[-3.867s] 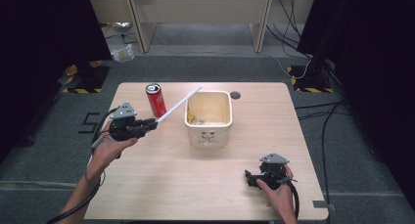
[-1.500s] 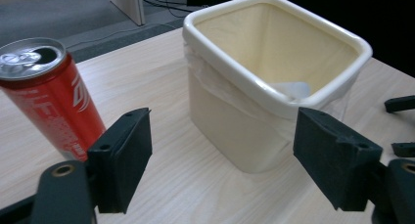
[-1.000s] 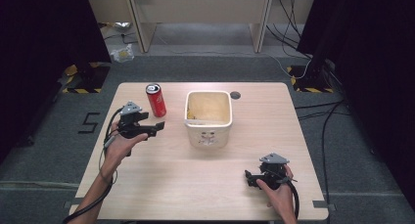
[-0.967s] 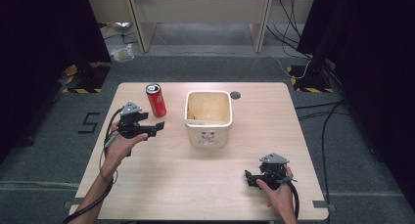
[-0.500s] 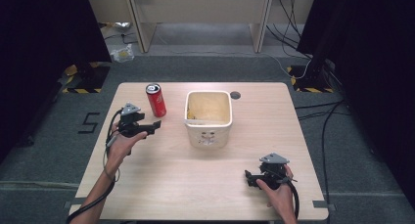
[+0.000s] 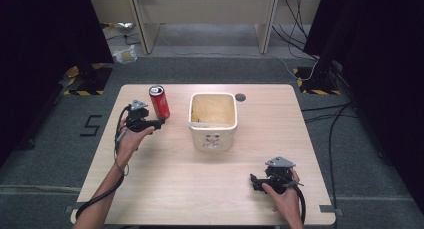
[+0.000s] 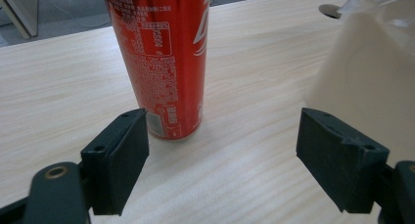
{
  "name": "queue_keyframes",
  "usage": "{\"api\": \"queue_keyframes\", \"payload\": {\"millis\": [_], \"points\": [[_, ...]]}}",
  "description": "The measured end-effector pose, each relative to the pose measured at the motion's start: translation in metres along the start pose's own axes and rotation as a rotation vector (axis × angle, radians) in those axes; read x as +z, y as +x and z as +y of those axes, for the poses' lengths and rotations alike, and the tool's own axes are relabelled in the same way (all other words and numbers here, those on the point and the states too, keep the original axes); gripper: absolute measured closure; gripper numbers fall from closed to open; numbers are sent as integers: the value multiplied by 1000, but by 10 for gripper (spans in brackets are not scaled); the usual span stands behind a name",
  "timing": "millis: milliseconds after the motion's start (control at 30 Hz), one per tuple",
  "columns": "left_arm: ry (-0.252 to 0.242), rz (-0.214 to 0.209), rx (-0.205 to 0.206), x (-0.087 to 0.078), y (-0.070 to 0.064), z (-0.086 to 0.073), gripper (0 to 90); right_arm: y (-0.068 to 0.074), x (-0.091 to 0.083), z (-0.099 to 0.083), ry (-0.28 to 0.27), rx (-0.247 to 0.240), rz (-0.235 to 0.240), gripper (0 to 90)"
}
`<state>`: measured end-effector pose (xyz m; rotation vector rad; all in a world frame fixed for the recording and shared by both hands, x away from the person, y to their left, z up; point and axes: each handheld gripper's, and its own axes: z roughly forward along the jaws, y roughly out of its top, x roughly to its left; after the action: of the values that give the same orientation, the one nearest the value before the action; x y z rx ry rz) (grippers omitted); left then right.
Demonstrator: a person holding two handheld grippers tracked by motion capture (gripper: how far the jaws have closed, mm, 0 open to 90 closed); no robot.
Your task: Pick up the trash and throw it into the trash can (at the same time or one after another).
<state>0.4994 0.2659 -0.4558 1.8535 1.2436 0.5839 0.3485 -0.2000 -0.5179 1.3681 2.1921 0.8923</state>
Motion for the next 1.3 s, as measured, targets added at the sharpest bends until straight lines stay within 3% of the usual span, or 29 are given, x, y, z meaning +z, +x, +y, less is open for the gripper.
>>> {"api": "queue_keyframes", "payload": {"millis": [300,600,867,1300], "points": [[1,16,-30,17,10,1,201,0,0,0,0,0,0,18],[-13,58,-38,31,20,1,204,0,0,0,0,0,0,18],[-15,87,-14,41,18,7,203,0,0,0,0,-1,0,18],[-22,106,-30,57,20,6,207,0,0,0,-1,-1,0,18]]}}
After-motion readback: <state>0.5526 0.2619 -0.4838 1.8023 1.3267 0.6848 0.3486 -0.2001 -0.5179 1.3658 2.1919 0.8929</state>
